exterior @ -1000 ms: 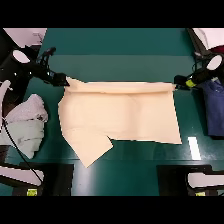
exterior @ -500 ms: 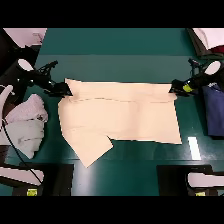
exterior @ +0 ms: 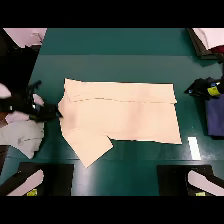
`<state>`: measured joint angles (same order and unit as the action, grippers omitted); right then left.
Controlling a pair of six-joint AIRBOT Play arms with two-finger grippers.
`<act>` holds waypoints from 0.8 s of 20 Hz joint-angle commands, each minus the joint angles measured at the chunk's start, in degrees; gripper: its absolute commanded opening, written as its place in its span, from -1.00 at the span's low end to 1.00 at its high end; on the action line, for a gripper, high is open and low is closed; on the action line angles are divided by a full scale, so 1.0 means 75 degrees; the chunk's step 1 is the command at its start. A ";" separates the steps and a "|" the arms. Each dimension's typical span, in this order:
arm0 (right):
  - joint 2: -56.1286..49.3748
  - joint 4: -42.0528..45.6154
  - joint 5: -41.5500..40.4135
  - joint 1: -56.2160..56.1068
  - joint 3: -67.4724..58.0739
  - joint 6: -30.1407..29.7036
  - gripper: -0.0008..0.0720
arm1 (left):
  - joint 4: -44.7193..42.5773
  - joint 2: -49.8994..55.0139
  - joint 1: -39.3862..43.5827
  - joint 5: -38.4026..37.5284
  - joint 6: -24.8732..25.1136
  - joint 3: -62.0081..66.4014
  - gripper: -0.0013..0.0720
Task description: Fold the shirts.
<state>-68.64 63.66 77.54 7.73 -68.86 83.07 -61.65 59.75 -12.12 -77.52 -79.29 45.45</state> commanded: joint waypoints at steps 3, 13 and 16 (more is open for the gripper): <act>0.0577 -0.0163 -0.0312 0.0175 0.0574 -0.0157 0.14 | 0.0367 -0.2031 -0.0047 0.0297 -0.0659 -0.2908 0.68; 0.0530 -0.0358 -0.0425 0.0178 0.0577 -0.0160 0.14 | 0.1285 -0.2116 -0.0047 0.0927 -0.0635 -0.3864 0.68; 0.0530 -0.0358 -0.0530 0.0178 0.0577 -0.0157 0.14 | 0.1705 -0.2116 -0.0047 0.1373 -0.0571 -0.3958 0.68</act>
<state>-64.71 61.04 74.24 9.02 -64.55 81.89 -51.40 43.97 -12.47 -70.76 -83.94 16.67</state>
